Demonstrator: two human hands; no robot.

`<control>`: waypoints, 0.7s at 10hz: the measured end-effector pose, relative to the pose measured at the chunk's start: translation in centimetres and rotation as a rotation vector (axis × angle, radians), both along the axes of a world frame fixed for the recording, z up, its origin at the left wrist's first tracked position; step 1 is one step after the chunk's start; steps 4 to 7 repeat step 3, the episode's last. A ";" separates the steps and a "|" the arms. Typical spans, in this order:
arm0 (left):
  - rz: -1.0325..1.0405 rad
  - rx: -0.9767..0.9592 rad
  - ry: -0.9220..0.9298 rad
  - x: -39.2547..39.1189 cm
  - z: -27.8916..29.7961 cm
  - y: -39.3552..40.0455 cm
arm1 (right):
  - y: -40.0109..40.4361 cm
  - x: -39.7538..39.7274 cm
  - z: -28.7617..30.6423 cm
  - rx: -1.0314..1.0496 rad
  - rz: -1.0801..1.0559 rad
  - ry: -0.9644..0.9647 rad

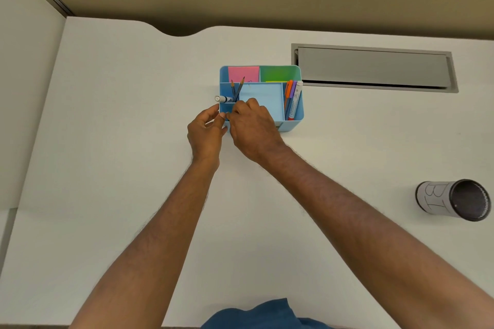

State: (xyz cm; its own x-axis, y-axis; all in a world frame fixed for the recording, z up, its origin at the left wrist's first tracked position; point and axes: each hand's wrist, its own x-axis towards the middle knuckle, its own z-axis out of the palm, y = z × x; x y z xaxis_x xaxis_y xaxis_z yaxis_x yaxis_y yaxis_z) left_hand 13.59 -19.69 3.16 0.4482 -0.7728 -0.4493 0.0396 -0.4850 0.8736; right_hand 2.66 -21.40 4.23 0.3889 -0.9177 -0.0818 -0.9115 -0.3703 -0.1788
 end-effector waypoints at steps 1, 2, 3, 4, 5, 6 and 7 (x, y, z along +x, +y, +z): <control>-0.004 0.001 0.001 0.0 -0.1 0.0 | 0.2 0.0 0.0 0.023 0.007 0.007; 0.008 -0.007 -0.004 0.0 -0.2 0.1 | 0.5 -0.5 0.2 0.056 0.019 -0.066; 0.004 0.021 -0.077 -0.4 0.3 0.1 | 0.7 -1.4 0.7 0.053 -0.014 -0.166; 0.004 0.021 -0.077 -0.4 0.3 0.1 | 0.7 -1.4 0.7 0.053 -0.014 -0.166; 0.004 0.021 -0.077 -0.4 0.3 0.1 | 0.7 -1.4 0.7 0.053 -0.014 -0.166; 0.004 0.021 -0.077 -0.4 0.3 0.1 | 0.7 -1.4 0.7 0.053 -0.014 -0.166; 0.004 0.021 -0.077 -0.4 0.3 0.1 | 0.7 -1.4 0.7 0.053 -0.014 -0.166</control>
